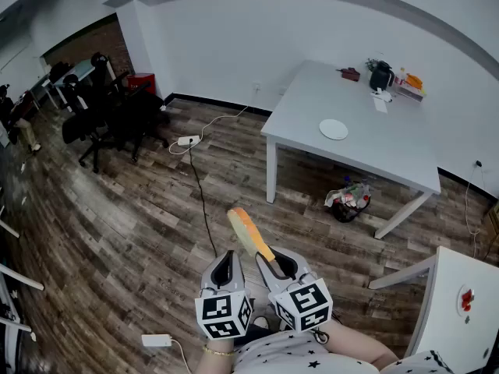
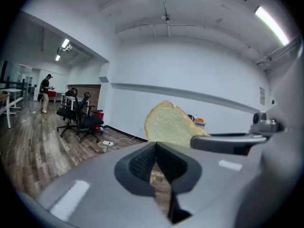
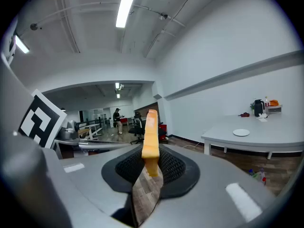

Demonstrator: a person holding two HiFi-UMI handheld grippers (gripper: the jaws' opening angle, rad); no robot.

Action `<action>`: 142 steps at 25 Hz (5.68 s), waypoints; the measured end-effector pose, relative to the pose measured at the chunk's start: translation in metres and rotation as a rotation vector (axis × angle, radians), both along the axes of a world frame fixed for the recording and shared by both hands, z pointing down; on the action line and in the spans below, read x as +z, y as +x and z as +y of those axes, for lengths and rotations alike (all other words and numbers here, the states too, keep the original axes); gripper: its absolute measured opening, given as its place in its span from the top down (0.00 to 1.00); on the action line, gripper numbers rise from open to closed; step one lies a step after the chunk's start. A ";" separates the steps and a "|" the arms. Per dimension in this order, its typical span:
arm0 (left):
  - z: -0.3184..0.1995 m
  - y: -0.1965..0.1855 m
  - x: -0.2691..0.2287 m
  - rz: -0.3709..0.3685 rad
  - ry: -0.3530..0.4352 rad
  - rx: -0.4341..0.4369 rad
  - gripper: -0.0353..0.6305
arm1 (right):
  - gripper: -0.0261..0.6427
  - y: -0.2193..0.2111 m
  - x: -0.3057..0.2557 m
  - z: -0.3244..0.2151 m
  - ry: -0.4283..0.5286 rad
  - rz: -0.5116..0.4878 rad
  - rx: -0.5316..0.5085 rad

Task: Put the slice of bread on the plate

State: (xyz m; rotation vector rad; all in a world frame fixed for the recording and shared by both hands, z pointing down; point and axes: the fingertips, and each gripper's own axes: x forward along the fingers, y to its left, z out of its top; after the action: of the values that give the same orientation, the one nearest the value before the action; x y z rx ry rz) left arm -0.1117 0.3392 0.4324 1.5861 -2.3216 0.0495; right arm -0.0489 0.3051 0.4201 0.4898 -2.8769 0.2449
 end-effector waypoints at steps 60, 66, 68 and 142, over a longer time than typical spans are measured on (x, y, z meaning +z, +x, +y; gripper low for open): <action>-0.367 0.040 0.009 0.033 0.018 0.264 0.94 | 0.83 0.057 0.005 -0.357 -0.034 -0.056 0.287; -0.412 0.062 0.014 0.029 0.014 0.280 0.94 | 0.83 0.079 0.010 -0.405 -0.055 -0.068 0.323; -0.421 0.064 0.016 0.025 0.005 0.284 0.94 | 0.83 0.084 0.012 -0.416 -0.066 -0.075 0.335; -0.763 -0.020 0.081 0.075 -0.076 0.629 0.94 | 0.65 0.025 0.142 -0.733 -0.273 0.287 0.697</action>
State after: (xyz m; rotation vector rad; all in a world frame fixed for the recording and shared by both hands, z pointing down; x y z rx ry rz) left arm -0.1318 -0.4233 0.5131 2.1641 -1.6614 0.2159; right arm -0.0235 -0.4275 0.5626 1.3277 -2.2497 0.6042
